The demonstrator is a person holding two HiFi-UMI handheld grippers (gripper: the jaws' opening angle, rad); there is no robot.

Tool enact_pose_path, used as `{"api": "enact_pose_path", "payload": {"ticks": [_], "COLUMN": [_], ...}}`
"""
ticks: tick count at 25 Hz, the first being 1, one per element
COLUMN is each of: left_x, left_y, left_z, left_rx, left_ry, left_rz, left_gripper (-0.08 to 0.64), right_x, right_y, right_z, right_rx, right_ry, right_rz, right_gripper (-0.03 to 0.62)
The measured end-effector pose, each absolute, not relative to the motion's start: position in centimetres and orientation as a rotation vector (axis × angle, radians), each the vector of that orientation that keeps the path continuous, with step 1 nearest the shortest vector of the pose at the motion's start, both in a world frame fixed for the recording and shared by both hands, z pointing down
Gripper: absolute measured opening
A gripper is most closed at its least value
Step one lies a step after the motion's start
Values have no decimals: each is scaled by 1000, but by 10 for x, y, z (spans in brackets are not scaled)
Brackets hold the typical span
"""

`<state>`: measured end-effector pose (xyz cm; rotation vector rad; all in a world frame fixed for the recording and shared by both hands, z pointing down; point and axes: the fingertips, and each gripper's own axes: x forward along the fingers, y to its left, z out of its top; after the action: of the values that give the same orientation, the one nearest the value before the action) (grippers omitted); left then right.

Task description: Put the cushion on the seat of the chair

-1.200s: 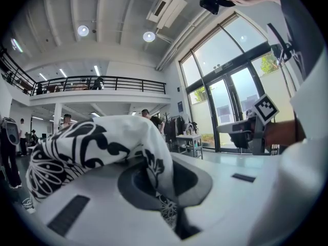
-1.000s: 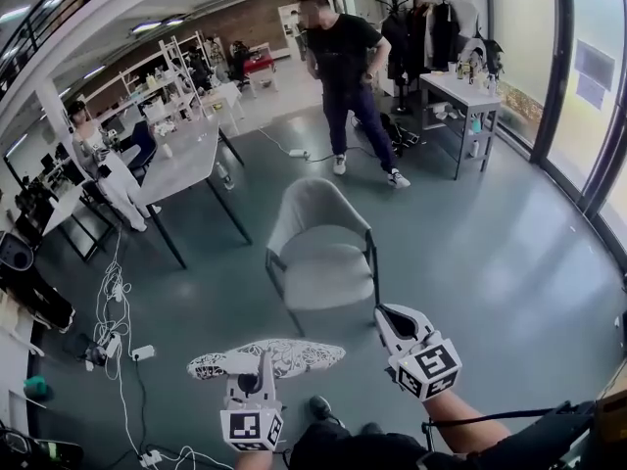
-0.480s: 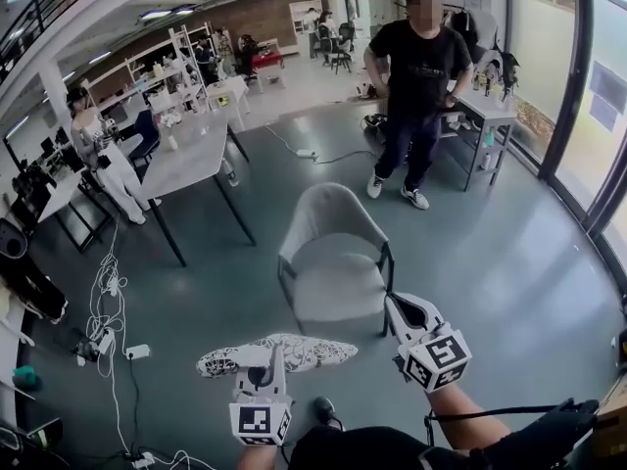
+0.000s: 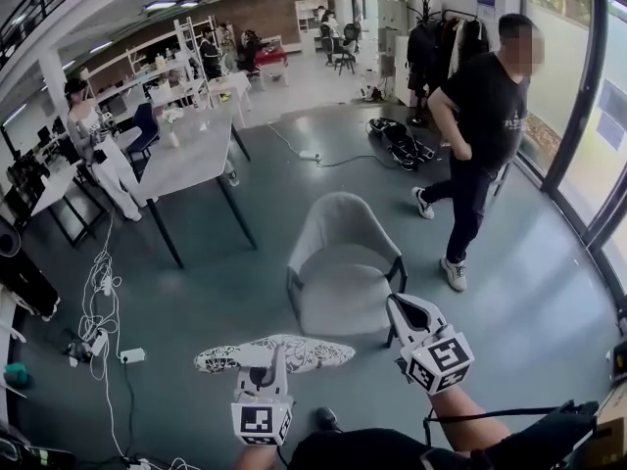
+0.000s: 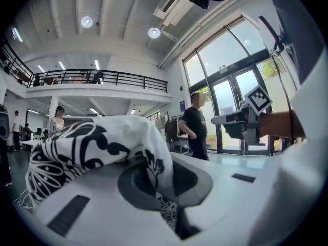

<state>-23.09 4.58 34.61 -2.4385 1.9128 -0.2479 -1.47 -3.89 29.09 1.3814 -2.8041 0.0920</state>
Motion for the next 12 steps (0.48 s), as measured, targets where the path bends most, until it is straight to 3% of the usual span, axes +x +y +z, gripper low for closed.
{"api": "enact_pose_path", "payload": {"ticks": [12], "left_x": [-268], "left_y": [-5], "left_z": [357], "left_rx": [-2528], "left_ry": [1835], "left_rz": [-233], "left_gripper": [17], "right_x": [-59], "right_y": [-91], "right_z": [311], "right_rx": [1437], "right_ry": [-2752], "right_rz": [173], "right_gripper": [11]}}
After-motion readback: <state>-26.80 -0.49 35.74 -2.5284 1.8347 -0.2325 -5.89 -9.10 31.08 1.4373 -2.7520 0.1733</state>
